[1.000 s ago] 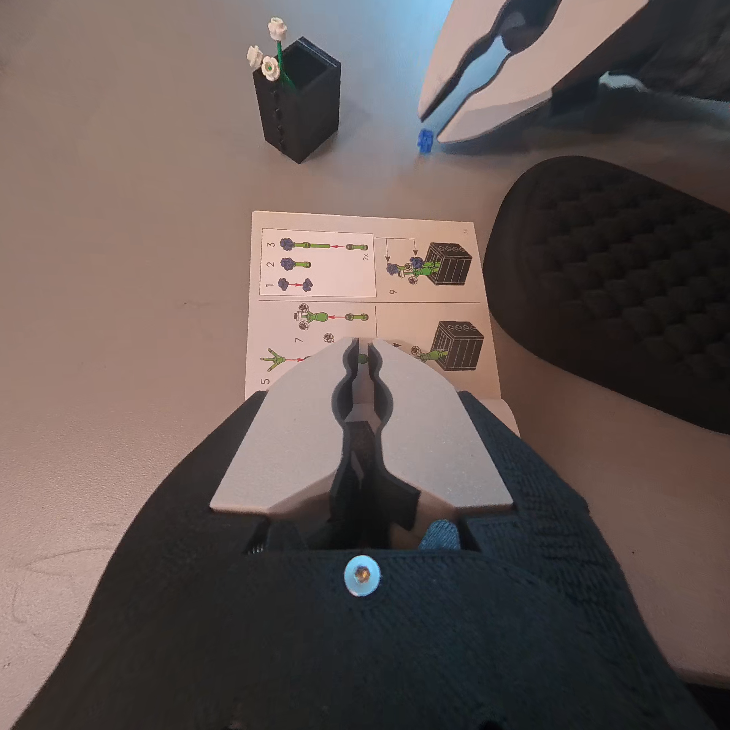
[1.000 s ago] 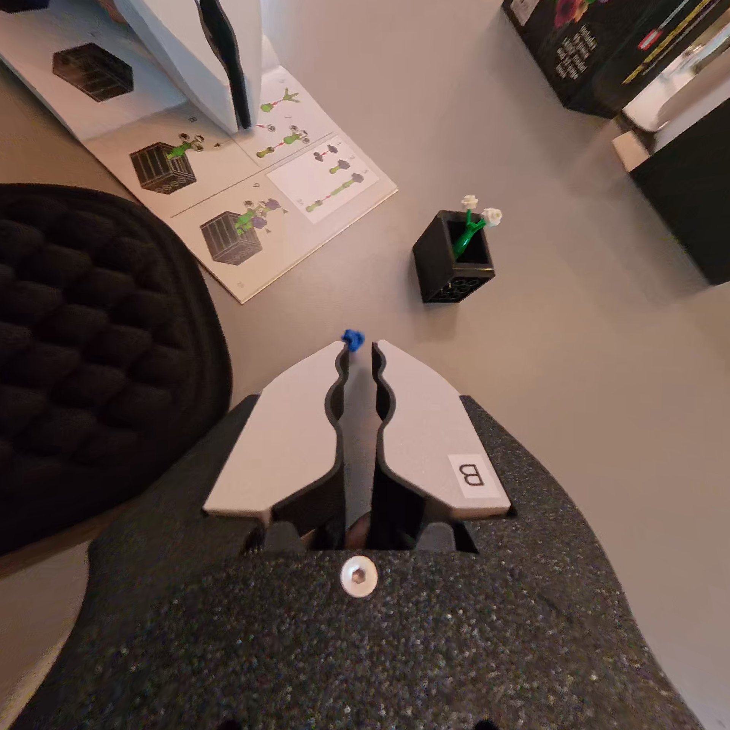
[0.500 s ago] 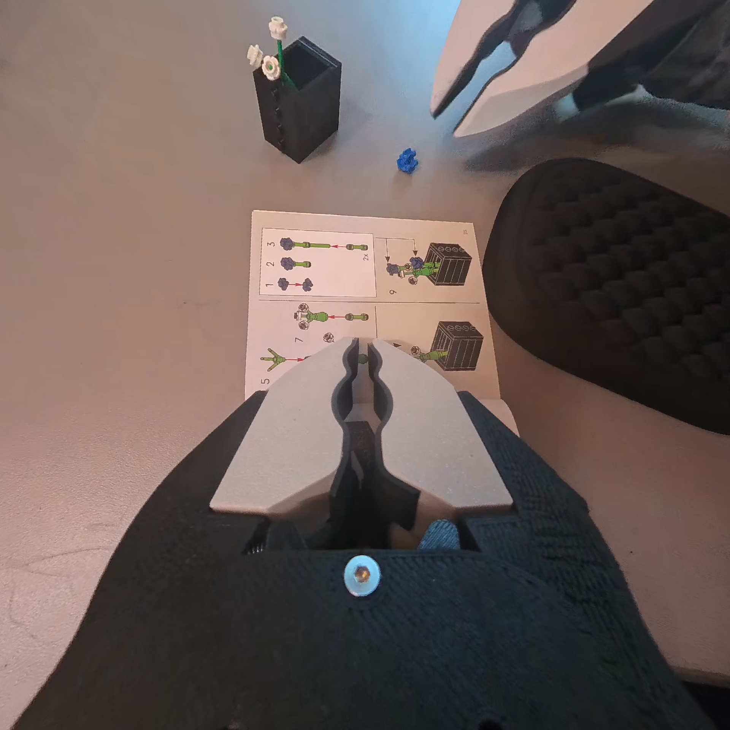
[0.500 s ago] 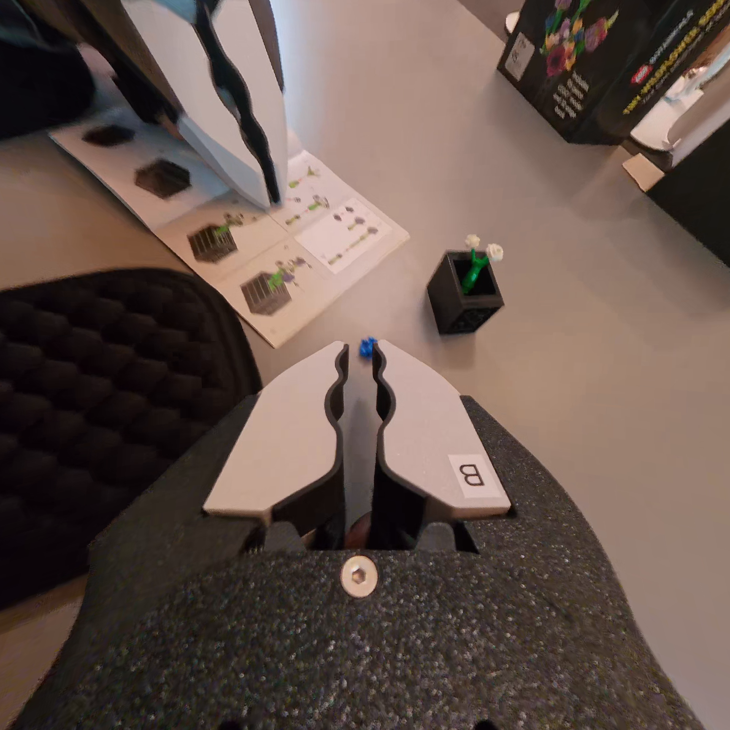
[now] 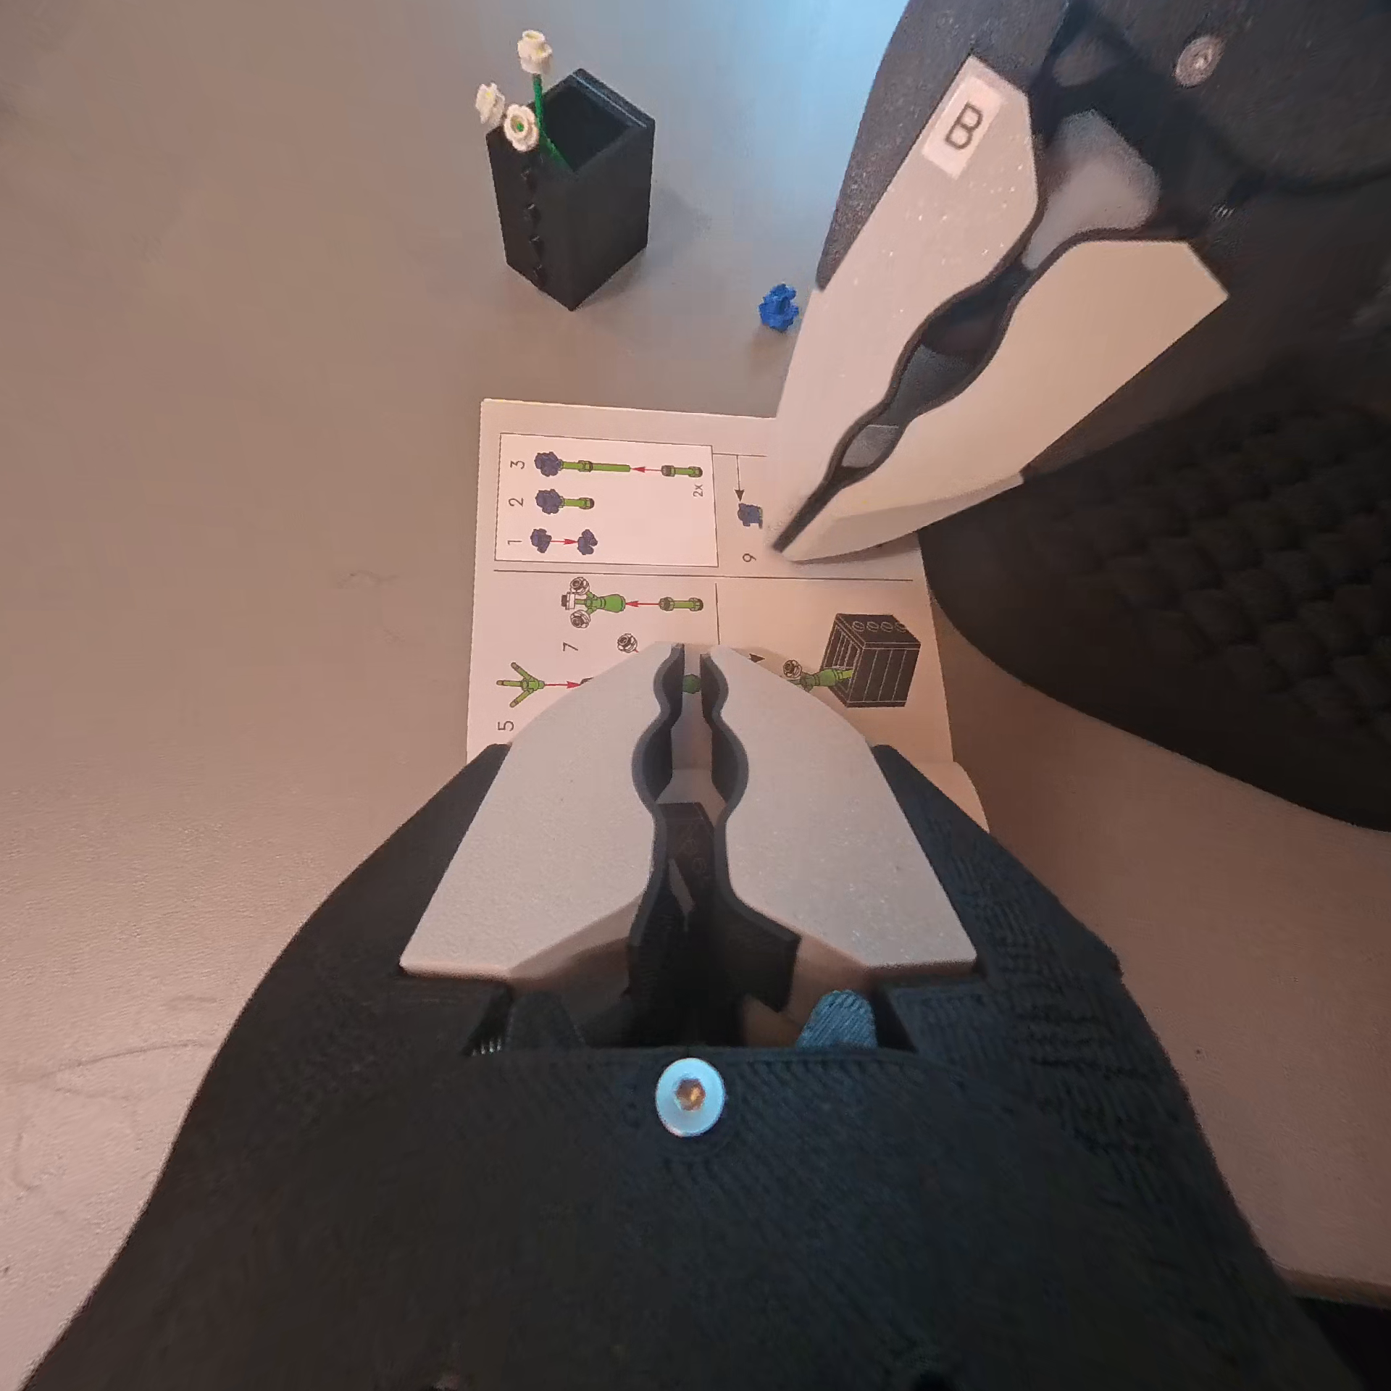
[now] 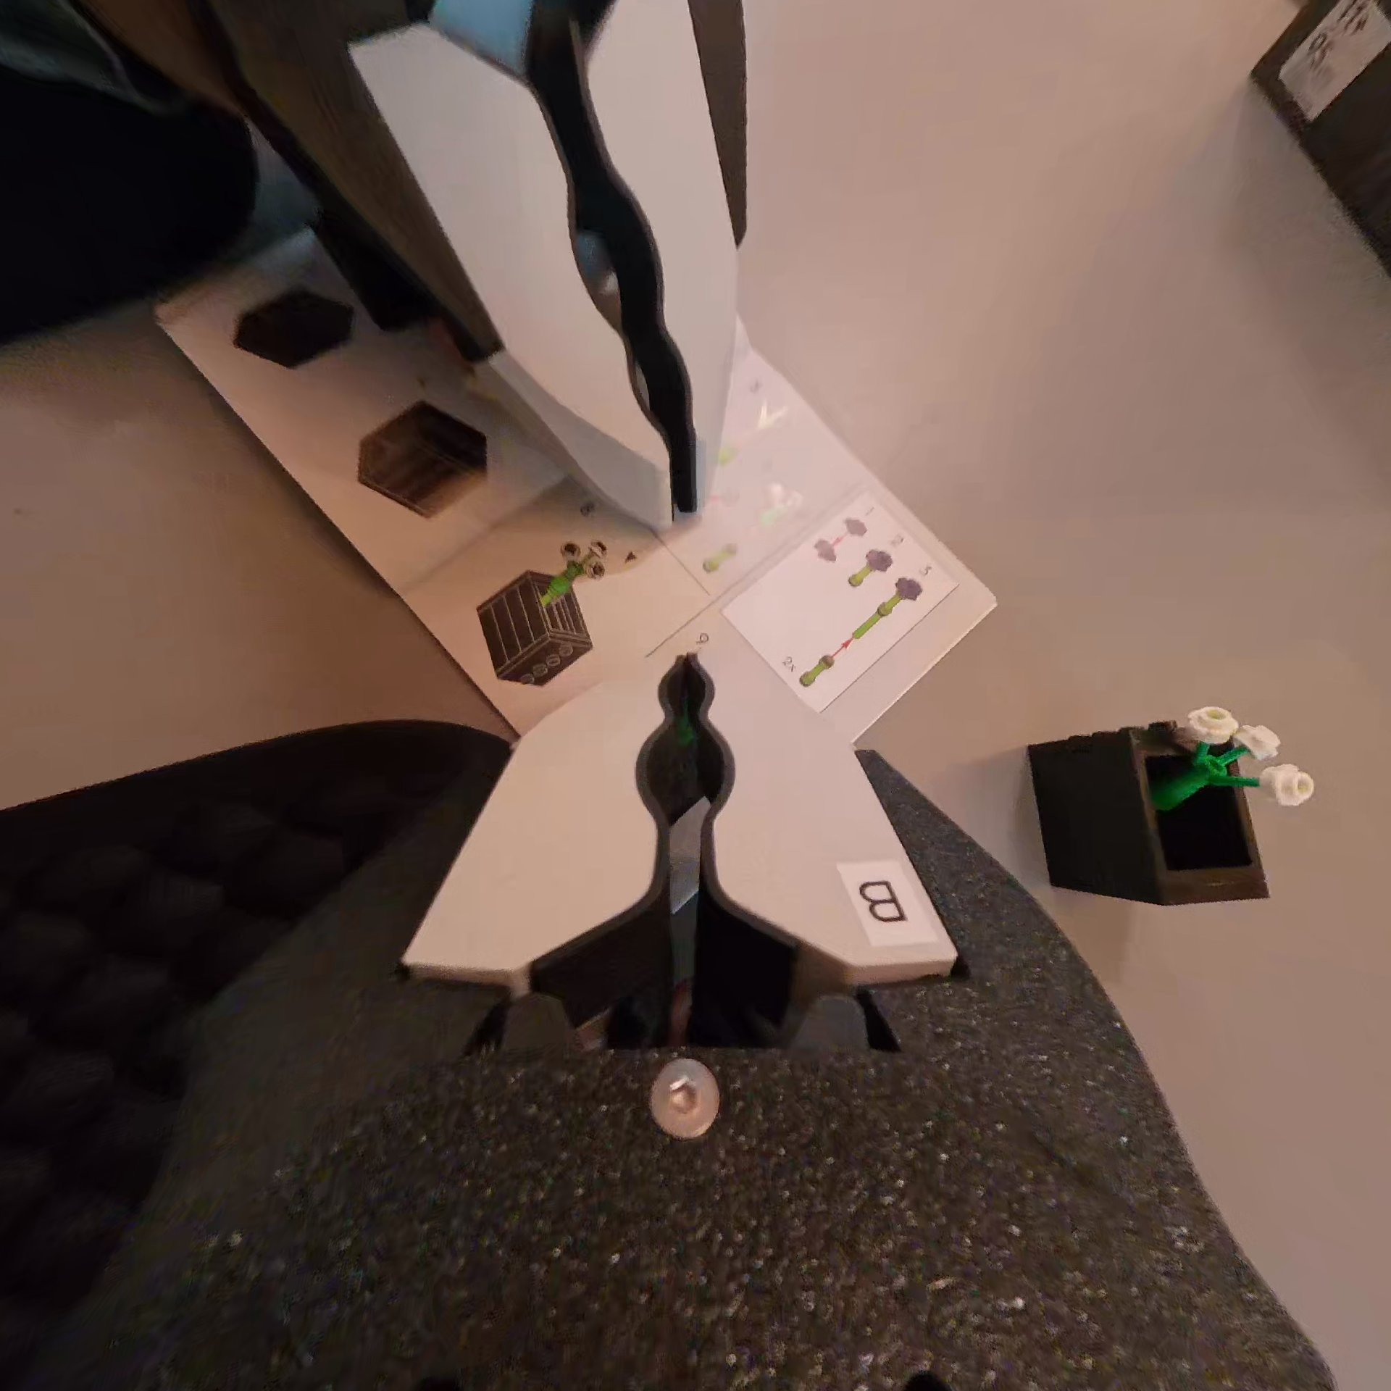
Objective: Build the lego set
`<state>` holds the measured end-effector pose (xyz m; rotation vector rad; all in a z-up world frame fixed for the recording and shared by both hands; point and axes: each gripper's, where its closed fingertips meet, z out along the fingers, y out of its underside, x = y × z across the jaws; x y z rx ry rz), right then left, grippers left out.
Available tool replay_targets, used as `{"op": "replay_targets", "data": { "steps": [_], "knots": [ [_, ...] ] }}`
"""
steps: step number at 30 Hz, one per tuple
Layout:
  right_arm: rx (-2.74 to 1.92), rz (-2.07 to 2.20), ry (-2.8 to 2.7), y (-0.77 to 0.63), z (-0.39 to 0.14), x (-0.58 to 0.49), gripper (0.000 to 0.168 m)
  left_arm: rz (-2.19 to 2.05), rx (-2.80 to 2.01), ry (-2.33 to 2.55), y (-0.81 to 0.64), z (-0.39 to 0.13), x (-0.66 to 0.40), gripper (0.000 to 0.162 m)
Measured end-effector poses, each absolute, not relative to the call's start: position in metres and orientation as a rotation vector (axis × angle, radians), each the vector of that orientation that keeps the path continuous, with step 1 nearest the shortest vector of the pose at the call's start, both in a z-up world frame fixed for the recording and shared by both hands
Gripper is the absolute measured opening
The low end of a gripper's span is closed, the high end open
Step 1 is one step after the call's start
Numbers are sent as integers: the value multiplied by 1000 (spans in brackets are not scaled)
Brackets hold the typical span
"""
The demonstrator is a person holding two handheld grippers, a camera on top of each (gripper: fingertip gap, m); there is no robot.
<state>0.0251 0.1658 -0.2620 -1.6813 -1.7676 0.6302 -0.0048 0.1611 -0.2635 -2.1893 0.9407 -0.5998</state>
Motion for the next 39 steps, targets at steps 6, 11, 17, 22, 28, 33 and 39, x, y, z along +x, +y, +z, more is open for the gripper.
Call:
{"op": "replay_targets", "data": {
  "steps": [6, 11, 17, 22, 28, 33, 39],
  "knots": [
    [-1694, 656, -1750, 166, -262, 25, 0, -603, -2190, 940, 161, -264, -5, 5],
    [-1679, 648, -1745, 166, -262, 25, 0, -661, -2122, 960, 152, -246, 2, 7],
    [-1669, 627, -1743, 166, -262, 25, 0, -549, -2034, 809, 106, -168, -28, 22],
    [-1670, 616, -1736, 168, -262, 25, 0, -304, -2162, 484, 55, -137, -120, 66],
    [-1659, 591, -1741, 168, -262, 25, 0, -62, -2240, 175, 9, -120, -218, 86],
    [-1659, 592, -1739, 168, -262, 25, 0, 15, -2340, 49, -22, -130, -268, 80],
    [-1661, 594, -1738, 168, -262, 25, 0, 29, -2458, -31, -42, -152, -305, 73]
  ]
}}
